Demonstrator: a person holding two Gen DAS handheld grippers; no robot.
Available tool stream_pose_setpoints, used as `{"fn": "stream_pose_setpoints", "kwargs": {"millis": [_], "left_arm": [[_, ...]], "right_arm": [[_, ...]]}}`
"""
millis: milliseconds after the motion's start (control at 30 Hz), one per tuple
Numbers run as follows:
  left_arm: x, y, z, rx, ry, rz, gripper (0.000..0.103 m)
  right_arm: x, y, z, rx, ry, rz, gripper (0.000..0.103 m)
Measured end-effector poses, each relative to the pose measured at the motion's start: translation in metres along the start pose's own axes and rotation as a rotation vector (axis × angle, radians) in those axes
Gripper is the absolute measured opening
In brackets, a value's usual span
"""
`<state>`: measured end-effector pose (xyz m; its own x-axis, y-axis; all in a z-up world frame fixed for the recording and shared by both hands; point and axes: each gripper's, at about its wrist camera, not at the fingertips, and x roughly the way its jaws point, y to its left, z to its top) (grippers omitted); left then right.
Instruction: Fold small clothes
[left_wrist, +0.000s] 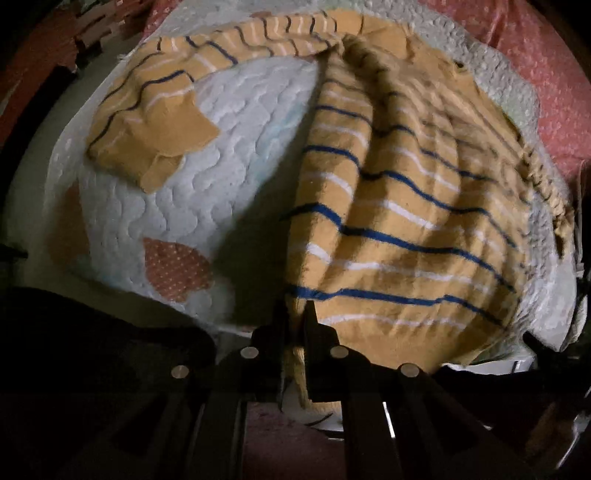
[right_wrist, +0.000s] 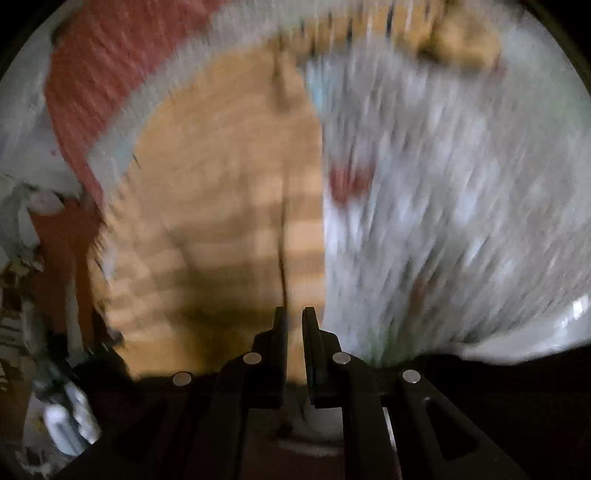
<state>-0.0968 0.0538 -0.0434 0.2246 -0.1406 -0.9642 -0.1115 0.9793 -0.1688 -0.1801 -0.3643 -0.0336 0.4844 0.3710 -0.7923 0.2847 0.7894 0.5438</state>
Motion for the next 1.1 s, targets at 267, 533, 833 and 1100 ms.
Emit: {"fn": "stream_pose_setpoints", "kwargs": {"millis": [267, 533, 833, 1100], "left_arm": [[-0.048, -0.012, -0.002, 0.071, -0.134, -0.074, 0.025], [-0.042, -0.043, 0.004, 0.133, -0.126, -0.027, 0.027], [-0.048, -0.071, 0.018, 0.176, -0.154, 0.01, 0.027], [-0.039, -0.082, 0.049, 0.18, -0.174, 0.003, 0.027]], "right_arm": [[-0.071, -0.041, 0.128, -0.197, -0.285, -0.392, 0.059], [0.046, -0.019, 0.141, -0.635, -0.1, -0.577, 0.051], [-0.081, -0.171, 0.212, -0.009, -0.382, -0.551, 0.003], [-0.143, -0.233, 0.237, 0.342, -0.533, -0.456, 0.003]]}}
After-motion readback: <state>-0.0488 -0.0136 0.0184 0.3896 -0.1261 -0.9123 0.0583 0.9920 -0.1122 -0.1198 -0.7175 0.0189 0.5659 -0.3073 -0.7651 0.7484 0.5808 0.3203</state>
